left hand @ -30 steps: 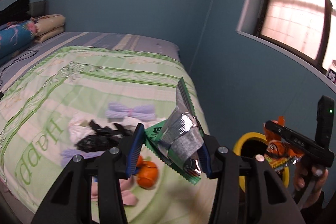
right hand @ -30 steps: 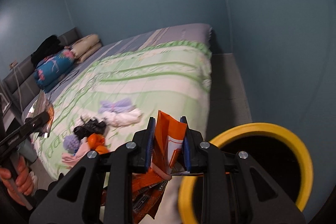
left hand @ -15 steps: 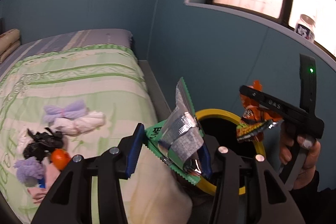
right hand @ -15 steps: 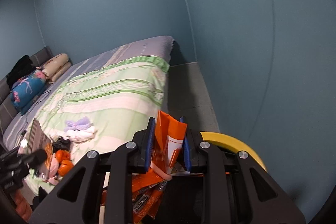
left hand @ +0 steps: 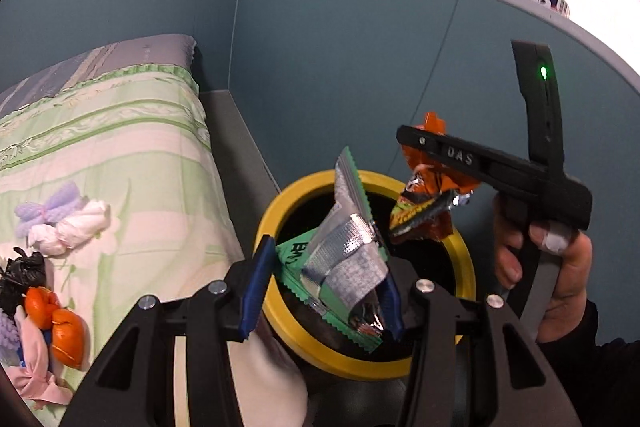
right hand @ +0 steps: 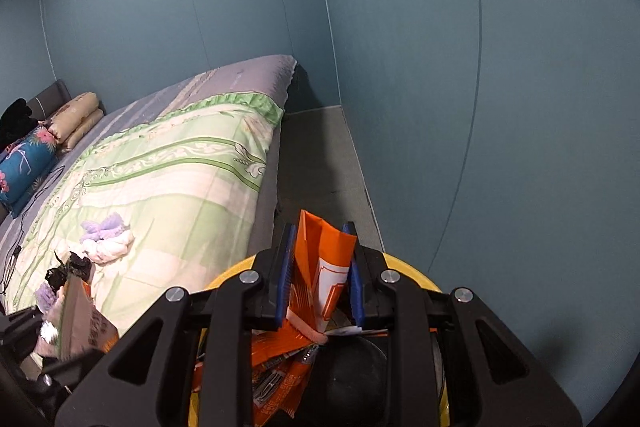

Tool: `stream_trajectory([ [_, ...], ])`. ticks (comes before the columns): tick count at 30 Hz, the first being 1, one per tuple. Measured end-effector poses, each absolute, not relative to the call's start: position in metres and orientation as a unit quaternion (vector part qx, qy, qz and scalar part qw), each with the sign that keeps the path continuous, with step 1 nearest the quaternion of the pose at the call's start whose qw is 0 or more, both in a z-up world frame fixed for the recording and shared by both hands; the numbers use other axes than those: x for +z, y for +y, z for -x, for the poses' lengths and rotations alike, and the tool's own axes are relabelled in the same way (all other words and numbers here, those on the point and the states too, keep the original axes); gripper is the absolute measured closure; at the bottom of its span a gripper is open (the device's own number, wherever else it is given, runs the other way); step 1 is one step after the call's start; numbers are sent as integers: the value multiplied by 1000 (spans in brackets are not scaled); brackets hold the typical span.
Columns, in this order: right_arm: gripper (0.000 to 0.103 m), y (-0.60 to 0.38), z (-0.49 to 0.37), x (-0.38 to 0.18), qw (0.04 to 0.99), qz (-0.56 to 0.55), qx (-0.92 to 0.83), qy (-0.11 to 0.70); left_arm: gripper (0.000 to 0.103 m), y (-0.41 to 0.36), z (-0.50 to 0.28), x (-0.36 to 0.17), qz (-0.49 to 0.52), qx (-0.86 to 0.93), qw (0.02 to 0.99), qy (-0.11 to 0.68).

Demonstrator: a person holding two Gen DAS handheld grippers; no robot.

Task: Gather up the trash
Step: 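Carry the wrapper and chip bag to the yellow bin and open both tools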

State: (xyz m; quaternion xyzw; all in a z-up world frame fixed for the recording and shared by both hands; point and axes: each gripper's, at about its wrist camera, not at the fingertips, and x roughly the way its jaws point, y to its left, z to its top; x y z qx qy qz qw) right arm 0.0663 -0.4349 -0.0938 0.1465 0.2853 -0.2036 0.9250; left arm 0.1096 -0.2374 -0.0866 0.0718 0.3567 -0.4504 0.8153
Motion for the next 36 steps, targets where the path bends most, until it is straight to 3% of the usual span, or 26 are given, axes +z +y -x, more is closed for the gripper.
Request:
stream_trajectory([
  [11, 80, -444, -73, -104, 916, -153, -213, 304, 57, -252, -102, -103, -83, -461, 802, 370],
  [16, 79, -446, -74, -104, 914, -154, -220, 304, 52, -255, -102, -105, -87, -459, 801, 374],
  [19, 78, -448, -74, -105, 912, -156, -227, 304, 47, -255, -105, -104, -84, -457, 801, 377],
  [22, 66, -451, -72, -104, 911, -162, -233, 299, 40, -252, -106, -104, -80, -456, 803, 375],
  [33, 65, -454, -60, -95, 915, -173, -241, 273, 13, -233, -118, -94, -53, -438, 821, 362],
  [36, 59, -450, -55, -89, 921, -169, -239, 257, 10, -224, -124, -86, -45, -427, 831, 354],
])
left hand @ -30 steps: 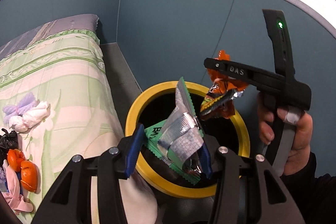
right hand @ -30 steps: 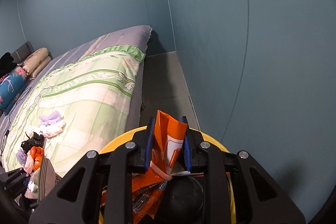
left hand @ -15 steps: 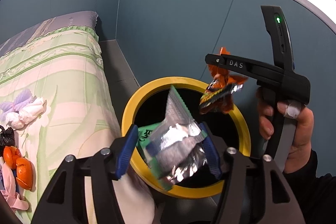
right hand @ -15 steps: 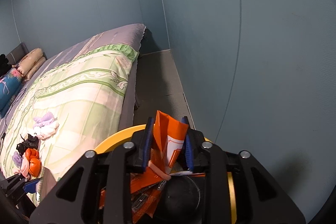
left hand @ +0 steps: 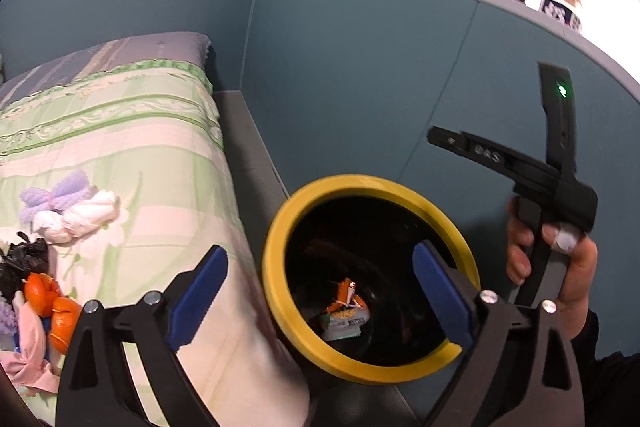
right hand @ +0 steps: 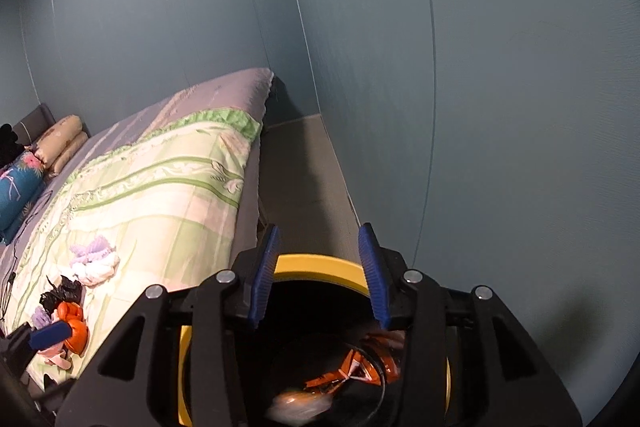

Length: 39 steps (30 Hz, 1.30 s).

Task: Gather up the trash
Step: 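Carry the wrapper and chip bag to the yellow bin and open both tools, then grasp the purple mesh foam with the left tool while the right grasps the orange peel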

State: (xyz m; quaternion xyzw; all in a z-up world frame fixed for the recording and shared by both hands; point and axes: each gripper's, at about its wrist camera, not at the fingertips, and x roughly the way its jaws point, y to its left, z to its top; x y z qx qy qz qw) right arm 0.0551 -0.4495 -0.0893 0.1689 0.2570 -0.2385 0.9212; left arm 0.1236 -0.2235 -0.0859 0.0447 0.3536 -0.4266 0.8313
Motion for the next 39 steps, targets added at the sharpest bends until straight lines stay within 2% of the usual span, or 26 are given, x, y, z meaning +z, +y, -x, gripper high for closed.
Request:
stream_trajectory([
  [3, 57, -442, -53, -82, 929, -165, -227, 244, 8, -212, -130, -78, -34, -412, 843, 345],
  [7, 47, -428, -53, -73, 940, -154, -205, 225, 8, -194, -140, -67, -32, -390, 858, 332],
  [10, 43, -413, -54, -66, 950, -139, -182, 210, 8, -176, -145, -61, -30, -371, 869, 325],
  [19, 41, -363, -70, -59, 967, -110, -112, 203, 8, -117, -163, -50, -26, -303, 901, 310],
  [39, 38, -238, -119, -88, 964, -53, 16, 260, 8, 16, -205, -95, -14, -154, 927, 342],
])
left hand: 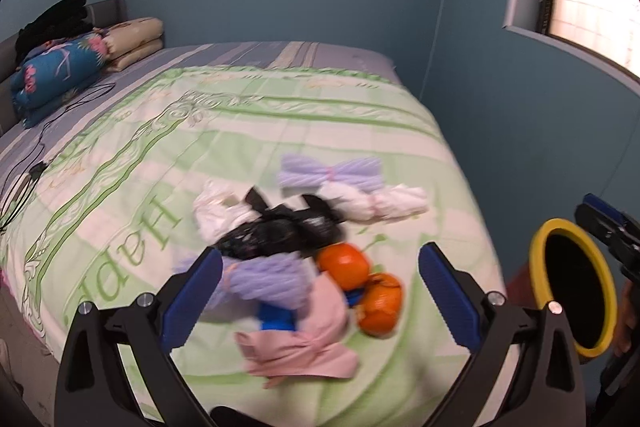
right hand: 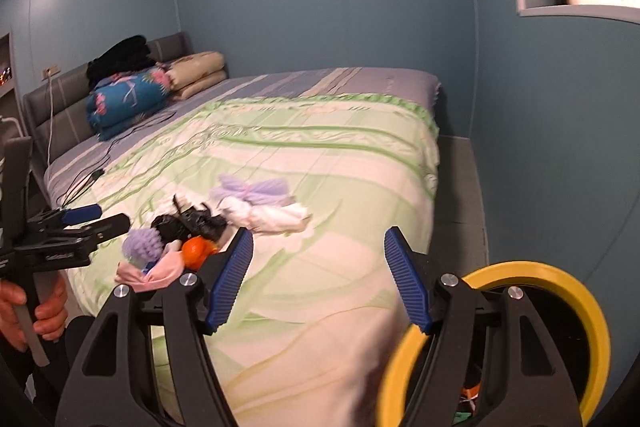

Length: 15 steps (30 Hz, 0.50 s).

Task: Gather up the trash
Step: 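Grasp the purple mesh foam with the left tool while the right grasps the orange peel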

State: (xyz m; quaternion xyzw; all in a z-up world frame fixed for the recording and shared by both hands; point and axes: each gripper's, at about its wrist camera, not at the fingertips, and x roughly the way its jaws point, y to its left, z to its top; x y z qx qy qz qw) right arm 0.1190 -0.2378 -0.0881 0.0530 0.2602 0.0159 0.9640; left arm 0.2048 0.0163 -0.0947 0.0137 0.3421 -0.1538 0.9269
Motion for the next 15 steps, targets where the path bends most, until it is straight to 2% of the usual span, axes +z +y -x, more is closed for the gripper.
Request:
stream_trajectory([
  [15, 38, -192, -163, -116, 952, -33, 50, 300, 8, 49, -241, -145, 12, -128, 911, 393],
])
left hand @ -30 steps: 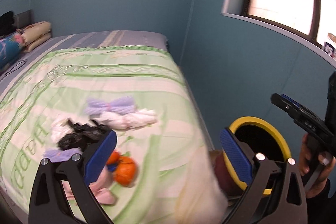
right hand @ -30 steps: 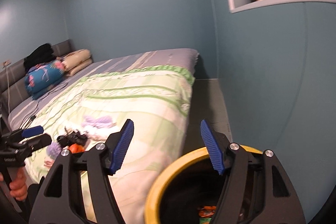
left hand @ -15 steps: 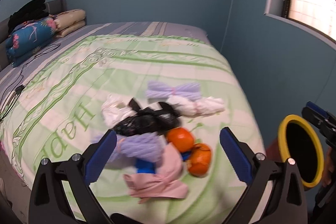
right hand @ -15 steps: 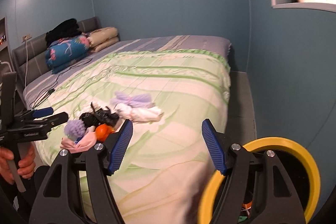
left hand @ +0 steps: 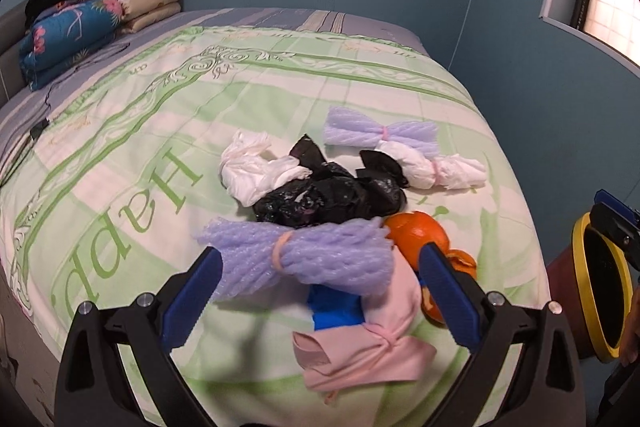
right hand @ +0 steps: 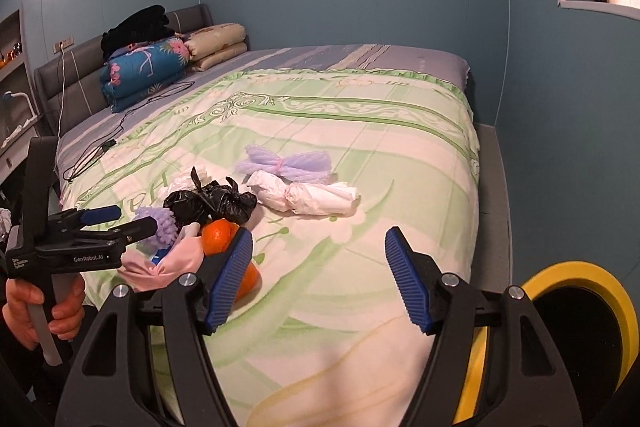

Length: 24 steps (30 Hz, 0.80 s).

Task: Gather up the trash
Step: 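Grasp the purple mesh foam with the left tool while the right grasps the orange peel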

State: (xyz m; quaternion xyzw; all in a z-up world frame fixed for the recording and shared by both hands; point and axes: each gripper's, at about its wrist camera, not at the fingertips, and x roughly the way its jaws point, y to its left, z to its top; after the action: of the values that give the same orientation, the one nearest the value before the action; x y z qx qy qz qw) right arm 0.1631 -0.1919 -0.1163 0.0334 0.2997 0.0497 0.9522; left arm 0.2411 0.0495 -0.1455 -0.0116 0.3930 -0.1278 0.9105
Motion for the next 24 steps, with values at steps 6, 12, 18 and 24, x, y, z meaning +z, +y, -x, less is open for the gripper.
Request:
stream_trajectory([
  [6, 38, -178, -187, -120, 949, -20, 55, 309, 8, 47, -252, -156, 8, -123, 908, 401],
  [12, 38, -163, -200, -131, 942, -12, 74, 326, 8, 55, -265, -166, 27, -116, 901, 416],
  [18, 38, -149, -200, -148, 928, -17, 112, 355, 8, 62, -273, -168, 35, -114, 902, 415],
  [24, 38, -129, -198, -168, 914, -1, 136, 382, 8, 71, -277, -170, 48, -110, 902, 415],
])
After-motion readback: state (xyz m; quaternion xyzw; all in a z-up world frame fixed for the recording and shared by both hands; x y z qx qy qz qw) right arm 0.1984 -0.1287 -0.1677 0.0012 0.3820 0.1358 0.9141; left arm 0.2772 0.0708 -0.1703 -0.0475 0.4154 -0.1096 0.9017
